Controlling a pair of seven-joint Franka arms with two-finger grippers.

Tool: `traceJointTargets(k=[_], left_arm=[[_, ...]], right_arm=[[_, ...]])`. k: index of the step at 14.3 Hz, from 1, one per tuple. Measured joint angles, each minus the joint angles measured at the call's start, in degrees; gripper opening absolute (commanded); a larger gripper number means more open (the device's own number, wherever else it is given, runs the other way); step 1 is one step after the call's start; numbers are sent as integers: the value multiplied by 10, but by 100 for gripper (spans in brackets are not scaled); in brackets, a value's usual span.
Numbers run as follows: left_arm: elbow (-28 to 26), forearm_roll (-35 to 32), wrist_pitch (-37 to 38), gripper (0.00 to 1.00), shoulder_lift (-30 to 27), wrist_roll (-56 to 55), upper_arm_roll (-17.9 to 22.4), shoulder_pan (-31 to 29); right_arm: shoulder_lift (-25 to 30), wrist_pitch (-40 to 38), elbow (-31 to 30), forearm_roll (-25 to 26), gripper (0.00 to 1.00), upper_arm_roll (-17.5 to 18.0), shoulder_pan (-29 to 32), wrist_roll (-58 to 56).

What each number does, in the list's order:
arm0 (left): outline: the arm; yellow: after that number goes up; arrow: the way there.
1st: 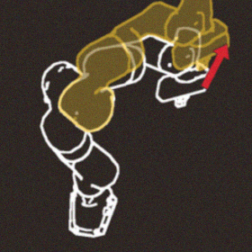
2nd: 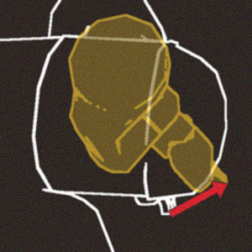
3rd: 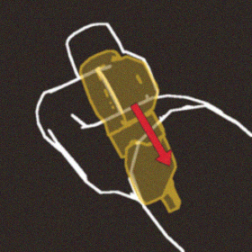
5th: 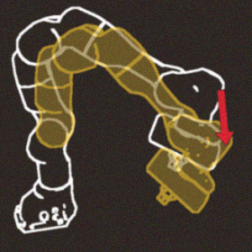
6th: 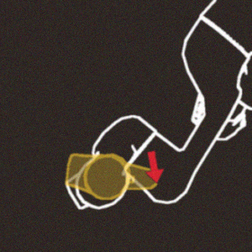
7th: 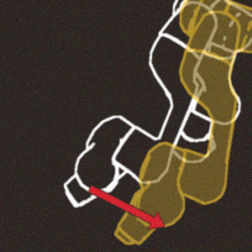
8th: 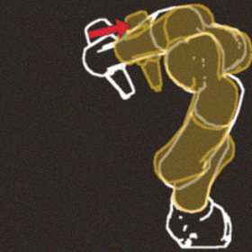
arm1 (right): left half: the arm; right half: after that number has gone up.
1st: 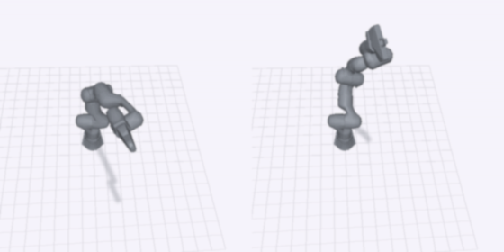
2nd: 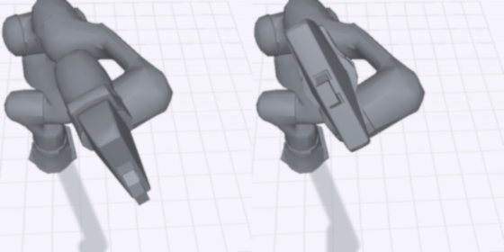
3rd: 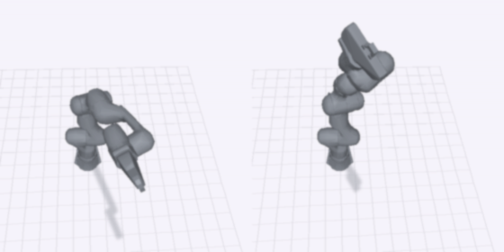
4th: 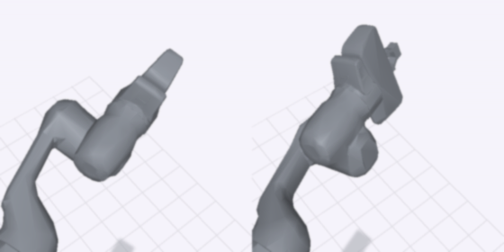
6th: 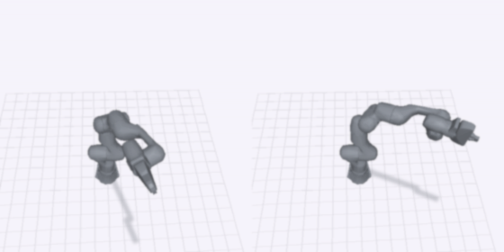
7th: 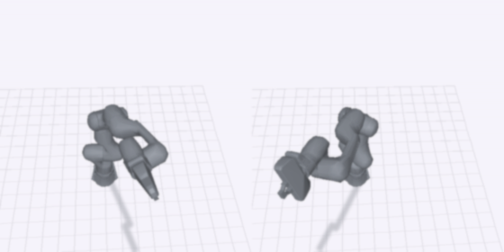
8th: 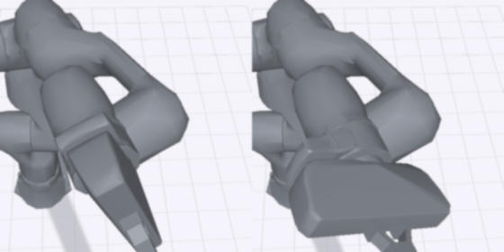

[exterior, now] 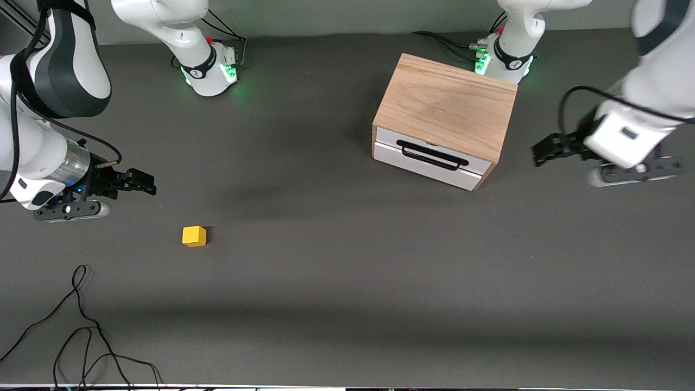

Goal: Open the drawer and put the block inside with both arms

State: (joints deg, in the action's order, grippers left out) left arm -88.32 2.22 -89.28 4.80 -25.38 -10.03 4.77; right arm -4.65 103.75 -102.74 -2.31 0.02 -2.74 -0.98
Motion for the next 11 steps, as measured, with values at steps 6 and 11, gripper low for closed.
traceJointTargets(k=[6,11], left_arm=[[-8,-18,-44,99,63,-223,-1,96],[-12,-27,-76,99,132,-396,-1,158]], right_arm=[[-1,5,0,0,100,0,-5,0],[-16,24,-2,0,100,-1,-5,0]])
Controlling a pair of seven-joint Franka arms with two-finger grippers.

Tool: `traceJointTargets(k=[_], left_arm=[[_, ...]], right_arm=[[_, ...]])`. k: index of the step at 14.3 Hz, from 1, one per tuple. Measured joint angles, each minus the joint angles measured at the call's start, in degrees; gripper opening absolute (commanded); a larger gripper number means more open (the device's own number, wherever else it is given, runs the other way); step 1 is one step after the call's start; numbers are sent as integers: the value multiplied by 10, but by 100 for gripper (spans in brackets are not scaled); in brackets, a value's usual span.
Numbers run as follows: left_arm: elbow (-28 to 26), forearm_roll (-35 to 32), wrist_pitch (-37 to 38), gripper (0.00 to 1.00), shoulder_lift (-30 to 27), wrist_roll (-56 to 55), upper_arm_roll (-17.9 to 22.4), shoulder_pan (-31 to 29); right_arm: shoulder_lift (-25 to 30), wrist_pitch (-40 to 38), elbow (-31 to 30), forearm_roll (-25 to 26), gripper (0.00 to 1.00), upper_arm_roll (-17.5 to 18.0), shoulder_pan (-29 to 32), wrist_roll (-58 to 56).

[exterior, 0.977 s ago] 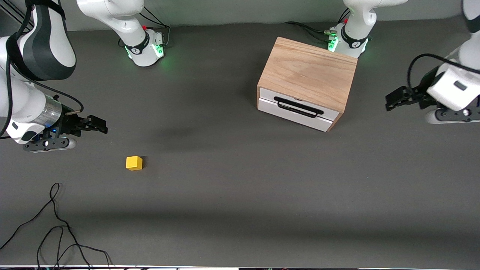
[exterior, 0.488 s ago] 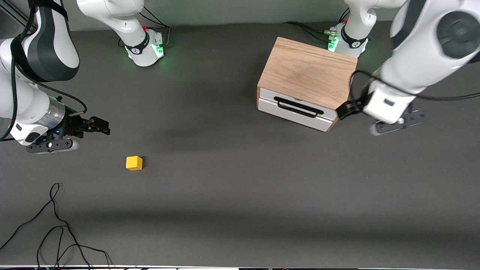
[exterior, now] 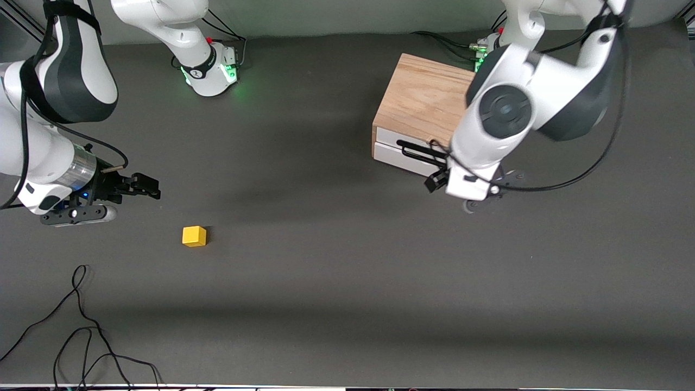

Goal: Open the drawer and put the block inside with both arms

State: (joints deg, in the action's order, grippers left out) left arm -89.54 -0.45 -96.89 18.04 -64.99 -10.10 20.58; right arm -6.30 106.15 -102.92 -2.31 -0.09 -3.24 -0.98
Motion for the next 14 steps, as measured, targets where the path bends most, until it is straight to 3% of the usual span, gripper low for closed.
traceJointTargets(k=[6,14], left_arm=[[-17,0,-26,99,91,-173,0,33],[-74,1,-31,99,87,-207,1,38]], right_arm=[[-33,80,-44,0,100,-4,0,0],[-147,271,-110,0,100,-4,0,0]])
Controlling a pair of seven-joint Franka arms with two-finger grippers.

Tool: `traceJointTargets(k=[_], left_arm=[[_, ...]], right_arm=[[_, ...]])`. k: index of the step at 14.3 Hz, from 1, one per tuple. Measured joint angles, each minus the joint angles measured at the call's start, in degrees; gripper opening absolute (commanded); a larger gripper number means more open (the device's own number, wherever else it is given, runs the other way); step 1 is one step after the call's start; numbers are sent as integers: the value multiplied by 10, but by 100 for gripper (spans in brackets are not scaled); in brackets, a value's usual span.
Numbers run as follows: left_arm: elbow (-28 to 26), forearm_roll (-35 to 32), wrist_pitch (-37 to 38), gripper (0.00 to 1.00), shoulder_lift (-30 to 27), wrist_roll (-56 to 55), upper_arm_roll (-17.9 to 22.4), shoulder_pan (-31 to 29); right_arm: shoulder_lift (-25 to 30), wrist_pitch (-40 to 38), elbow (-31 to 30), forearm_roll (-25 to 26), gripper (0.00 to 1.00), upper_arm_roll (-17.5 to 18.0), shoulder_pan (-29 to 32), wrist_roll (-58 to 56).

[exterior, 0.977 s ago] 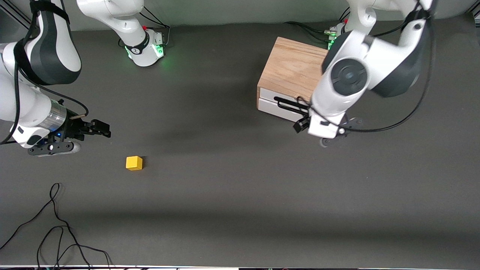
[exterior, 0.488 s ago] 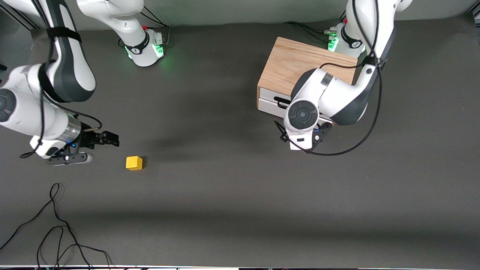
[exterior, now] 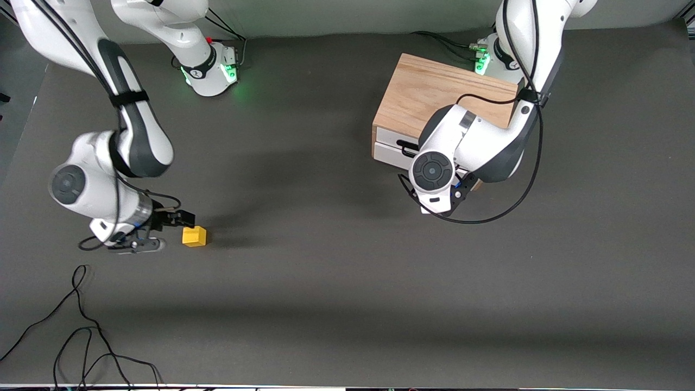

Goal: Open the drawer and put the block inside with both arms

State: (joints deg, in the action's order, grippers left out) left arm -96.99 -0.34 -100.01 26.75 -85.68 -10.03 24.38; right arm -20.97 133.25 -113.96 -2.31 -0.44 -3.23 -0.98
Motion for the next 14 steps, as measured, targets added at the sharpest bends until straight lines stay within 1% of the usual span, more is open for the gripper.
traceJointTargets(k=[3,6,11,14], left_arm=[[-13,6,-4,99,-1,-3,0,0],[-29,9,-14,99,-2,-5,2,0],[-40,11,-32,99,3,-5,6,-4],[-47,12,-56,99,9,-6,7,-7]], right_arm=[[-43,46,0,1,100,0,0,0],[-65,66,0,1,100,0,0,0],[-77,83,-5,1,100,-1,0,0],[-78,99,-14,1,100,-1,0,0]])
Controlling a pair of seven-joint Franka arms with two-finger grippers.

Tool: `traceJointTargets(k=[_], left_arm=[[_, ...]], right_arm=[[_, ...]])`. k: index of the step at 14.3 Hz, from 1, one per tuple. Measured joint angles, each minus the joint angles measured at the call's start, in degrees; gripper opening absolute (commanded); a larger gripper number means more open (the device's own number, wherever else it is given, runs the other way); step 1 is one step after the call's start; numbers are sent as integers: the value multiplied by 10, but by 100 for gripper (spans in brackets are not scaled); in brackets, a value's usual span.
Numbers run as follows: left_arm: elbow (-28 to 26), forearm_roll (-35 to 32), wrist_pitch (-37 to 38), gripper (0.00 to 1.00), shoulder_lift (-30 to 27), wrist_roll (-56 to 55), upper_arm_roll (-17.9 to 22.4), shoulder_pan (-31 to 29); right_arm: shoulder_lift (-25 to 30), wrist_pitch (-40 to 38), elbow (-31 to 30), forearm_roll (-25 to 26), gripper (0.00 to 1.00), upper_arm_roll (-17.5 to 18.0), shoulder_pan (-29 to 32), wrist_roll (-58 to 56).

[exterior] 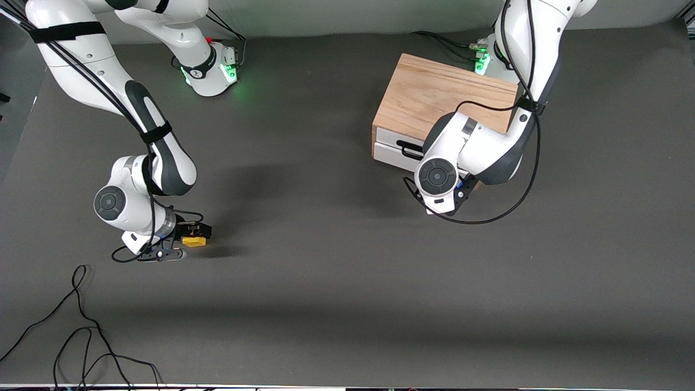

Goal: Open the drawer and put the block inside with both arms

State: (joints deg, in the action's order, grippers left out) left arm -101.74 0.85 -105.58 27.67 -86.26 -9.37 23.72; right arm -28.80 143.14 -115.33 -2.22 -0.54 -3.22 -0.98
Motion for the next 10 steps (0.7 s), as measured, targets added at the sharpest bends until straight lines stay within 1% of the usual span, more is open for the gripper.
traceJointTargets(k=[4,8,10], left_arm=[[-1,1,-9,99,0,-1,-1,0],[-5,-3,-45,99,-7,0,-1,1],[-6,-8,-52,99,-9,0,-2,3]], right_arm=[[-4,20,-10,2,100,-2,0,0],[-11,39,-16,5,100,-4,0,-1],[-13,41,-17,5,100,-4,0,-1]])
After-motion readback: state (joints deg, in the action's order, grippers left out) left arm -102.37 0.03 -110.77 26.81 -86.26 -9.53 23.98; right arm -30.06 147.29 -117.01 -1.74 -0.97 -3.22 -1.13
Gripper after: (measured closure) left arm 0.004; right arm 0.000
